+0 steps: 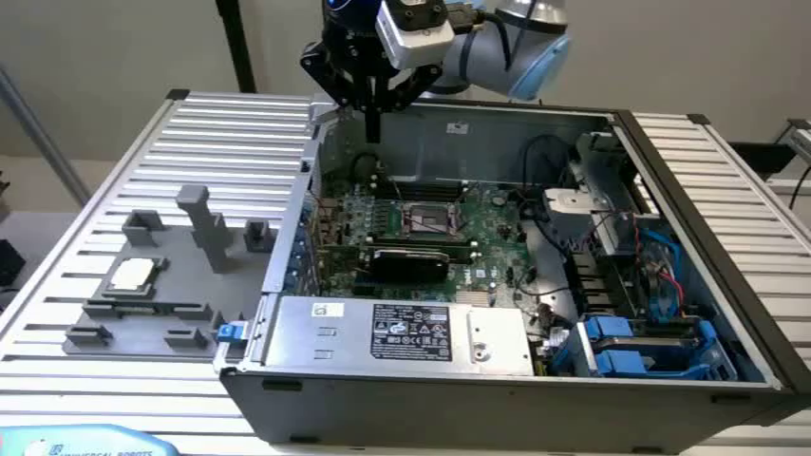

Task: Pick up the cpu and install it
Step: 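Reach for the cpu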

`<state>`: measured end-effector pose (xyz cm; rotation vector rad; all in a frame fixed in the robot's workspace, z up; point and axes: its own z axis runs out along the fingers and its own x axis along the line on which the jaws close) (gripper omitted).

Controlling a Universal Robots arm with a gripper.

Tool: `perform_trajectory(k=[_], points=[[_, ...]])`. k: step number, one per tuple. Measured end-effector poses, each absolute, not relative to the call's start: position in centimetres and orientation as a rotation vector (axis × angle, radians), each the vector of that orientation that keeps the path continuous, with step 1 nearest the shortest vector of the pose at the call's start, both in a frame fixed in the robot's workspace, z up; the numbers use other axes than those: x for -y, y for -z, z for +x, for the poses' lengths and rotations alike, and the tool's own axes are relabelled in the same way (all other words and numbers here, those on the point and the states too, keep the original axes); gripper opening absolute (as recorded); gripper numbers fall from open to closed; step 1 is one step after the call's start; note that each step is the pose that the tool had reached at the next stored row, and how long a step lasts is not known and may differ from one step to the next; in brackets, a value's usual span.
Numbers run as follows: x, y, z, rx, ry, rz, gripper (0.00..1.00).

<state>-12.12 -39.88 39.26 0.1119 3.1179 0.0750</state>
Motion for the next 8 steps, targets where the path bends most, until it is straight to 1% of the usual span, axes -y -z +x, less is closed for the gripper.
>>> perform_trajectory(k=[8], points=[[39.88,-39.26,-12.12,-3.118,-0.075,0.112,0.11]])
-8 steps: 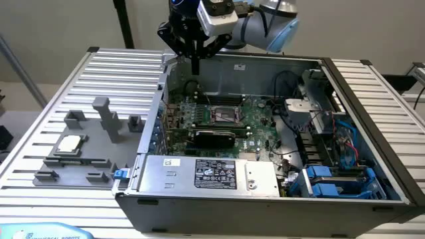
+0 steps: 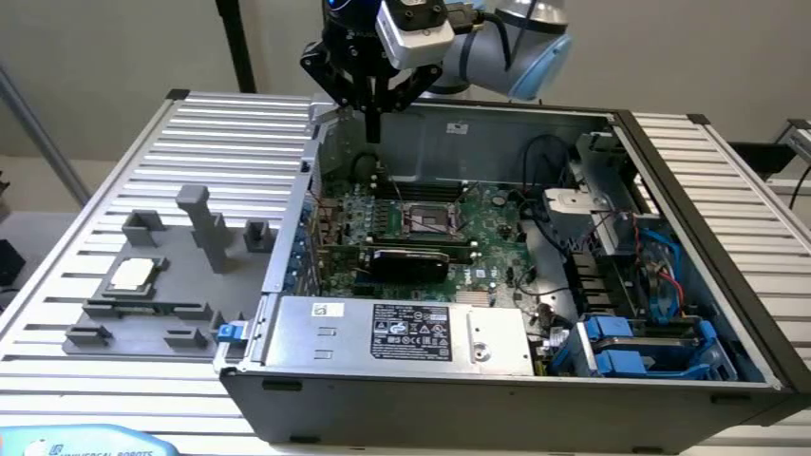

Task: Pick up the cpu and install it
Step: 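Reach for the cpu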

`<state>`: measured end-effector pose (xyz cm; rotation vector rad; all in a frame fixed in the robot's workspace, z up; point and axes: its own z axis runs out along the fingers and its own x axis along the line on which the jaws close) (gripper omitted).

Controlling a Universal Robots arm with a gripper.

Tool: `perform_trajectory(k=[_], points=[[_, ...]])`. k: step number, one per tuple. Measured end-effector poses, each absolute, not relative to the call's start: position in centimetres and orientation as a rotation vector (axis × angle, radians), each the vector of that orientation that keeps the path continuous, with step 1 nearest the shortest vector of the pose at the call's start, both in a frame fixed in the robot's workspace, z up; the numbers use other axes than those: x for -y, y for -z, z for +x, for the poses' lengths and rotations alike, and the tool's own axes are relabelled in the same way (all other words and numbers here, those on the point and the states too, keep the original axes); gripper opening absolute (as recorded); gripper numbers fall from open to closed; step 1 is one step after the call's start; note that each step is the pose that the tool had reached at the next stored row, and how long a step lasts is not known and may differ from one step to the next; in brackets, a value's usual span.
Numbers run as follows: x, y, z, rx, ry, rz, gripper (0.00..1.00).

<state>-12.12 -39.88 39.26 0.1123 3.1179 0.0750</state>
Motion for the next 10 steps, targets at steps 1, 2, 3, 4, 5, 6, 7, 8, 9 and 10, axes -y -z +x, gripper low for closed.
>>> perform_trajectory(k=[1,2,3,4,5,6,7,8,9,10], points=[[39.9,-39.3,-12.1,-3.118,-0.075,0.112,0.11],[39.9,-39.3,-12.1,-3.118,-0.075,0.112,0.11],[39.9,-39.3,-12.1,-3.118,-0.075,0.112,0.11],[39.9,-39.3,-12.1,-3.118,-0.075,0.112,0.11],[39.9,-39.3,-12.2,-3.118,-0.075,0.113,0.11],[39.9,-39.3,-12.2,-3.118,-0.075,0.113,0.11],[39.9,-39.3,-12.3,-3.118,-0.075,0.112,0.11],[39.9,-39.3,-12.5,-3.118,-0.075,0.112,0.11],[40.0,-39.3,-12.9,-3.118,-0.075,0.112,0.11],[40.0,-39.3,-13.3,-3.118,-0.075,0.112,0.11]])
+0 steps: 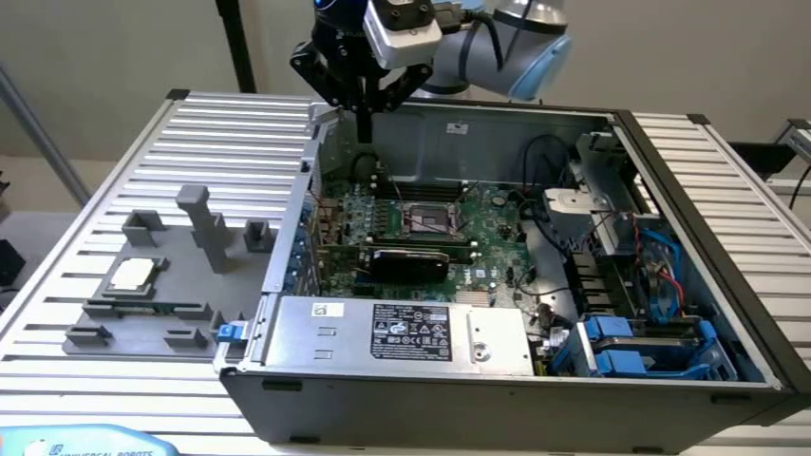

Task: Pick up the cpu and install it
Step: 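Reach for the cpu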

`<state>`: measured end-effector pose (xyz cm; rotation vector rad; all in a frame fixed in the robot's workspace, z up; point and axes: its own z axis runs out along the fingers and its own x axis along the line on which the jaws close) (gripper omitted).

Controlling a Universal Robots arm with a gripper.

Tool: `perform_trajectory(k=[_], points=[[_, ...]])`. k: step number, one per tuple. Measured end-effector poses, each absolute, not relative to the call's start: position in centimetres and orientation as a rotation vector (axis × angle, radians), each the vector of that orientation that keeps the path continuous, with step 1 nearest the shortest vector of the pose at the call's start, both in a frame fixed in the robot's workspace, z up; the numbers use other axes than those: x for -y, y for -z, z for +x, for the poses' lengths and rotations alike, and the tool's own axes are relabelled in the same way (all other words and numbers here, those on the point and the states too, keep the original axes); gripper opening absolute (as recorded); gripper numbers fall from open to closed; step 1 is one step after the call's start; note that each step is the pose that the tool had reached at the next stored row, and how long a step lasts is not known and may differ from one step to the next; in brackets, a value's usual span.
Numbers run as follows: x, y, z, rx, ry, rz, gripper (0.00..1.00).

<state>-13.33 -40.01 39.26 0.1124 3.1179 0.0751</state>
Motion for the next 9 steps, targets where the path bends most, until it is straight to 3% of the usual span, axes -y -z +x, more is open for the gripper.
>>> perform_trajectory(k=[9], points=[[40.2,-39.3,-17.4,-3.118,-0.075,0.113,0.11]])
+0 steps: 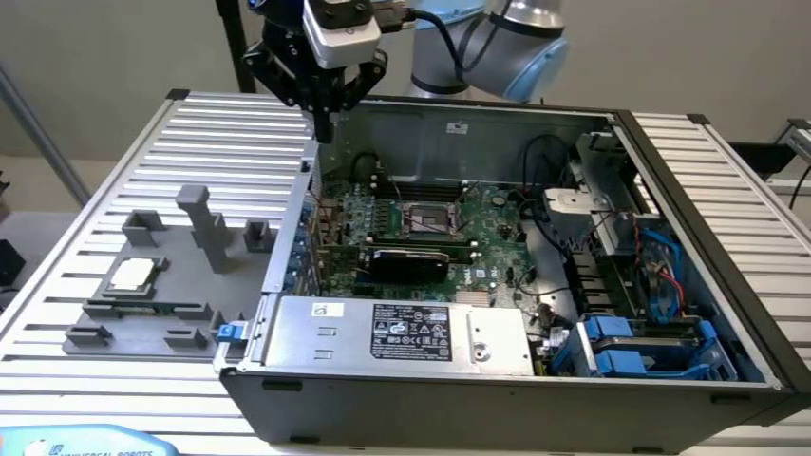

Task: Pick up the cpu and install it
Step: 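Reach for the cpu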

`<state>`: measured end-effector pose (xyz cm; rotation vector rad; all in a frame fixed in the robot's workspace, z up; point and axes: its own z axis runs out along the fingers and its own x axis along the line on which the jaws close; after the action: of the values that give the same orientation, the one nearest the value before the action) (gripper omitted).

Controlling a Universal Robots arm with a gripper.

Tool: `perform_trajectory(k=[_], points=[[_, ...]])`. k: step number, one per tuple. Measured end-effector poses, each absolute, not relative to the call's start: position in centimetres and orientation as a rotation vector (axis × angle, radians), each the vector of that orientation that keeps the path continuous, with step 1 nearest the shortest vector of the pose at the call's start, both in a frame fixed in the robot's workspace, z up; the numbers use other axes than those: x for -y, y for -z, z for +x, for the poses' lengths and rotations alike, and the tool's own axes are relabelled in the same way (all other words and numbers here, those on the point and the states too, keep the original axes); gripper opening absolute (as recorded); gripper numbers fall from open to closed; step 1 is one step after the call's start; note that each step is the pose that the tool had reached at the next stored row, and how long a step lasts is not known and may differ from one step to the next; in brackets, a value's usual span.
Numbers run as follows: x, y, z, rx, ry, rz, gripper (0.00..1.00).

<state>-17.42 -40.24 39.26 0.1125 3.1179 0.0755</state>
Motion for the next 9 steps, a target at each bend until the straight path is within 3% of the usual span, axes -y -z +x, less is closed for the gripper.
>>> perform_trajectory(k=[9], points=[[40.3,-39.3,-21.5,-3.118,-0.075,0.112,0.11]])
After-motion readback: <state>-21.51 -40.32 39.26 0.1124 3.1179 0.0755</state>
